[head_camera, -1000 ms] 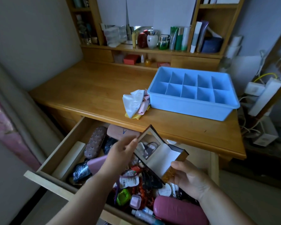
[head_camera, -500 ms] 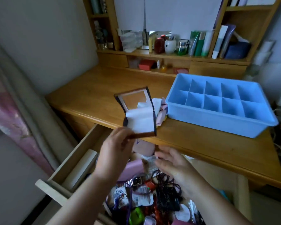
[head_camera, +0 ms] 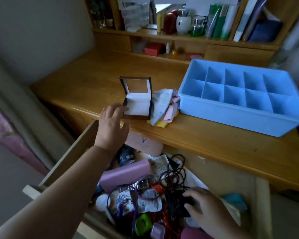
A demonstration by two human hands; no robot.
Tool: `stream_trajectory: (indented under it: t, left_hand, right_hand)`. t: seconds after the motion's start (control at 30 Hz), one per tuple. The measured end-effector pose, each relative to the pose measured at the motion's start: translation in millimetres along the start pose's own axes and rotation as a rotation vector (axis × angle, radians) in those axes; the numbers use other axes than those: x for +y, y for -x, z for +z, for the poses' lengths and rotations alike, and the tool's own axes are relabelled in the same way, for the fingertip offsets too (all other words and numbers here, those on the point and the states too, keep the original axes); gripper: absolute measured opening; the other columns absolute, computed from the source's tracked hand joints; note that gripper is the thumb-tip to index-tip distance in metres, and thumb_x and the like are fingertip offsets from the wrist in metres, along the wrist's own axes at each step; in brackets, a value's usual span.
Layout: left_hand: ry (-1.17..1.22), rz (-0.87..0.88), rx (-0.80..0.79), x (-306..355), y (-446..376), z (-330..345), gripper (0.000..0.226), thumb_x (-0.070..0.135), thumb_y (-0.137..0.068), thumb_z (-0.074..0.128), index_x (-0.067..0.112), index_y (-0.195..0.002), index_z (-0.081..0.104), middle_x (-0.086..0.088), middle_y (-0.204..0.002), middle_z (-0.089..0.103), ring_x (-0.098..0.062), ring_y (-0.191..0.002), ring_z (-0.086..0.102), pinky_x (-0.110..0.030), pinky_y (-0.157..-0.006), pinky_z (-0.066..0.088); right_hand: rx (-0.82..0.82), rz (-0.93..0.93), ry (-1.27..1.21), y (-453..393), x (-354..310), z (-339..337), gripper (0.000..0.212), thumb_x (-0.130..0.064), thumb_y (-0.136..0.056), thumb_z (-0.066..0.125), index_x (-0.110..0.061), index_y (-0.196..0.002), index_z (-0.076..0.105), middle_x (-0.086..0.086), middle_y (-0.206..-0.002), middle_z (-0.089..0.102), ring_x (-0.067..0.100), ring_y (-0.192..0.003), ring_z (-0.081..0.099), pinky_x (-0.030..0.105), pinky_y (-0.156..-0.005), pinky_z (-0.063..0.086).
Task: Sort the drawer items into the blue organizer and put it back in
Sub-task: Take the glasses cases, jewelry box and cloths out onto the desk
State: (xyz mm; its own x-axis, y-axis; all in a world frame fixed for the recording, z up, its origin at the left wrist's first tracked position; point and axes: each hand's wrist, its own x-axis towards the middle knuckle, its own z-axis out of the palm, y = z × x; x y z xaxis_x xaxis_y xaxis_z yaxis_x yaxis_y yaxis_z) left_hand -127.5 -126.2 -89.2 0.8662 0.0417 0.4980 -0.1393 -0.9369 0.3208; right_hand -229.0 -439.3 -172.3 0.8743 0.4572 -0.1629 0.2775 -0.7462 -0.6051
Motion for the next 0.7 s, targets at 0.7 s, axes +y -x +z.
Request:
stream_trajectory:
  t: [0.7]
  left_hand:
    - [-0.196, -0.257, -0.437, -14, 118, -3, 0.079, 0.036, -0.064, 0.079, 0.014, -0.131, 0.043, -0.011, -0.116, 0.046, -0.036, -0.103, 0.054, -0.045, -0.087, 0.047]
  right_hand:
    - [-0.273, 0.057, 0.375, 81, 4, -2, 0.080, -0.056, -0.070, 0.066, -0.037, -0.140, 0.035, -0.016, -0.139, 0.038, 0.008, -0.128, 0.037, 0.023, -0.104, 0.031]
